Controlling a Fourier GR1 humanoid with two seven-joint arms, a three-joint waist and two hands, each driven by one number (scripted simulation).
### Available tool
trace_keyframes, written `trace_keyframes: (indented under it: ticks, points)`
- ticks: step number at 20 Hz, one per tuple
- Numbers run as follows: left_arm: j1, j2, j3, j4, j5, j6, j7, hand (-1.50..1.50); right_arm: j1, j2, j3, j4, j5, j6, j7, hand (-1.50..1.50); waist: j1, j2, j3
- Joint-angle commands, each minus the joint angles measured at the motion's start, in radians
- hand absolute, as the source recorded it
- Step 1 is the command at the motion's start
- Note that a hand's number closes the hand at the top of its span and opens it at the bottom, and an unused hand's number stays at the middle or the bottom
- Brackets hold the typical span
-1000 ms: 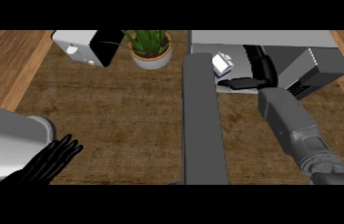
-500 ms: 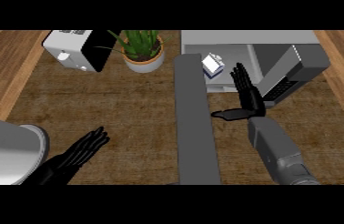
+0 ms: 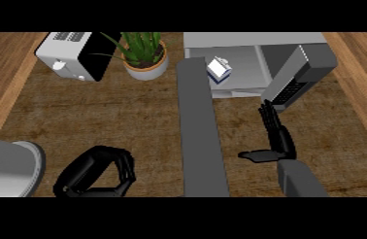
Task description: Pick up the milk, place it into the microwave and close the microwave
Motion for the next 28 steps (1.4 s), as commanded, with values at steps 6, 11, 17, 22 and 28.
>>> trace_keyframes:
  ticks: [6,11,17,22,28]
  points:
    - [-0.132,0.000,-0.097,0.134,-0.171,0.068,-0.066,1.50,0.350,-0.057,0.022,-0.254,-0.051,0.114,-0.085,-1.50,-0.016,0.001,-0.002]
    - [-0.185,0.000,-0.217,0.304,-0.227,0.193,-0.162,1.50,0.504,-0.086,0.043,-0.464,-0.114,0.205,-0.036,-1.50,-0.014,0.008,-0.002]
    - [-0.200,-0.001,-0.369,0.371,-0.199,0.331,-0.206,1.50,0.692,-0.147,0.048,-0.739,-0.238,0.333,0.016,-1.50,0.002,0.011,0.000]
    - [-0.226,-0.001,-0.569,0.474,-0.196,0.440,-0.229,1.50,0.769,-0.139,0.110,-0.939,-0.312,0.382,0.097,-1.50,-0.004,0.014,0.000]
    - [-0.314,0.000,-0.795,0.518,-0.044,0.677,-0.160,1.50,0.824,-0.132,0.189,-1.172,-0.410,0.408,0.225,-1.50,-0.029,0.017,-0.001]
